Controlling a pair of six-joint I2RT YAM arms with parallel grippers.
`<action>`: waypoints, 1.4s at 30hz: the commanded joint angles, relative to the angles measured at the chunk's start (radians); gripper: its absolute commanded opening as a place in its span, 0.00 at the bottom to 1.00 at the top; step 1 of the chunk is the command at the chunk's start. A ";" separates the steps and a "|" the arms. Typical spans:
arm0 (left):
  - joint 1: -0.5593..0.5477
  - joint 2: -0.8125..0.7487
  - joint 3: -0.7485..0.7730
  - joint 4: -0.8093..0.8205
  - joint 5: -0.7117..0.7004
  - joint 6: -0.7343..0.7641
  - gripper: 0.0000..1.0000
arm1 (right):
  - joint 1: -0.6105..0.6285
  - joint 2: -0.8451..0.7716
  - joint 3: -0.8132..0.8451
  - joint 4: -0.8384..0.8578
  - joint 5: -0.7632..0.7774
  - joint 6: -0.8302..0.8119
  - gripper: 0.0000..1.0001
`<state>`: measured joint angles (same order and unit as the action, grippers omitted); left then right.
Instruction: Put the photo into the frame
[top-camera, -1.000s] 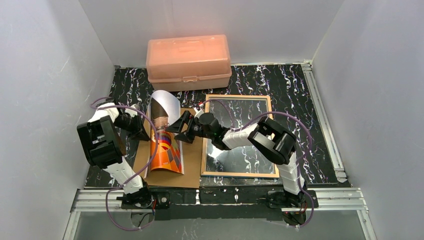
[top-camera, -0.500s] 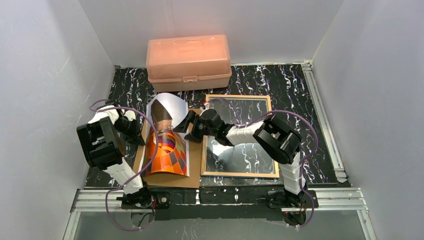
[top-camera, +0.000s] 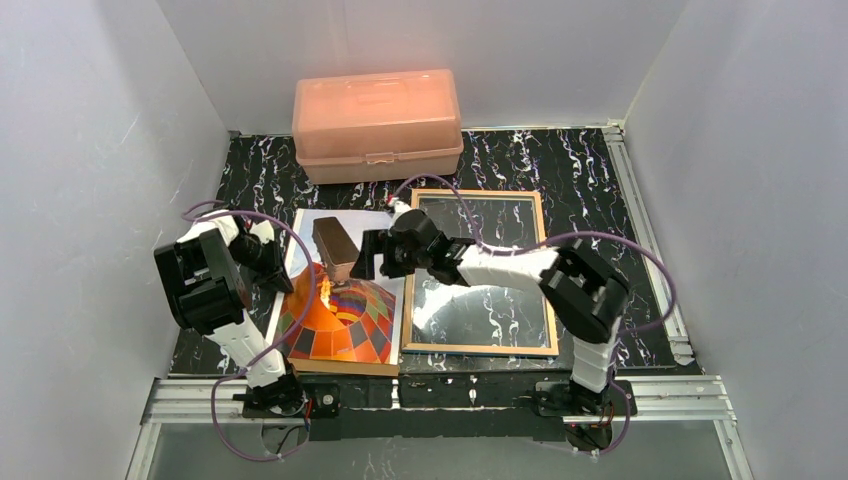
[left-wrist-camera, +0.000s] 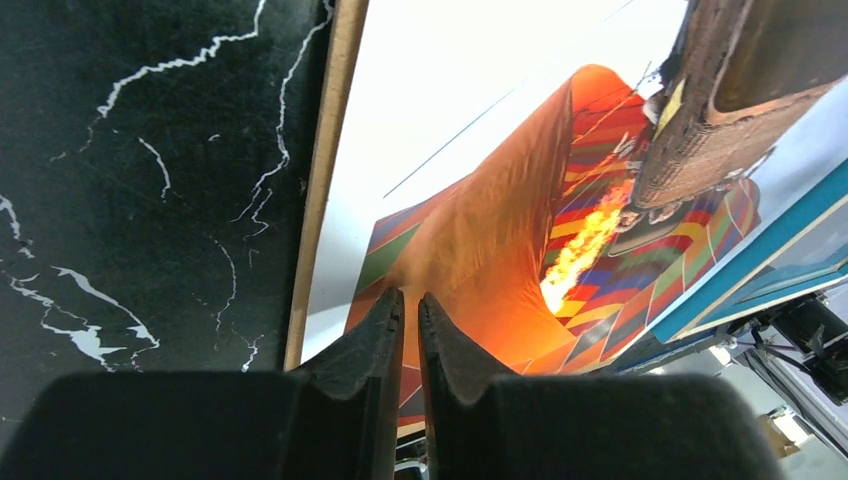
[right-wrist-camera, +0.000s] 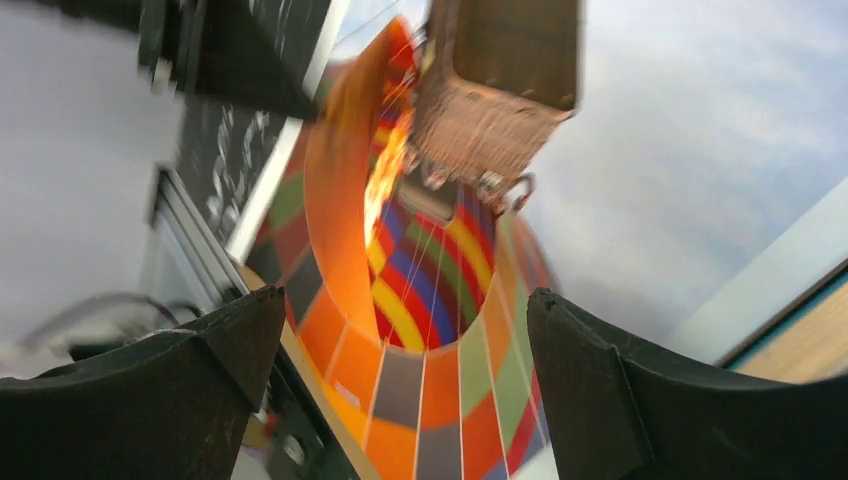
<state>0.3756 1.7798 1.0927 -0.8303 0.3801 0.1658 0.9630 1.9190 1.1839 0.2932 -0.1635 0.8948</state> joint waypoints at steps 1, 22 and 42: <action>0.003 -0.001 0.029 -0.046 0.053 0.029 0.10 | 0.162 -0.189 0.070 -0.343 0.208 -0.566 0.99; 0.022 -0.091 0.184 -0.155 -0.018 0.119 0.16 | 0.165 -0.166 0.108 -0.417 0.410 -0.485 0.99; -0.056 -0.083 0.150 -0.067 -0.128 0.123 0.25 | -0.054 0.305 0.547 -0.533 0.341 -0.269 0.99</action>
<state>0.3626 1.7210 1.2526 -0.9119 0.2806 0.2806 0.9504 2.2391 1.7222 -0.2108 0.1501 0.5789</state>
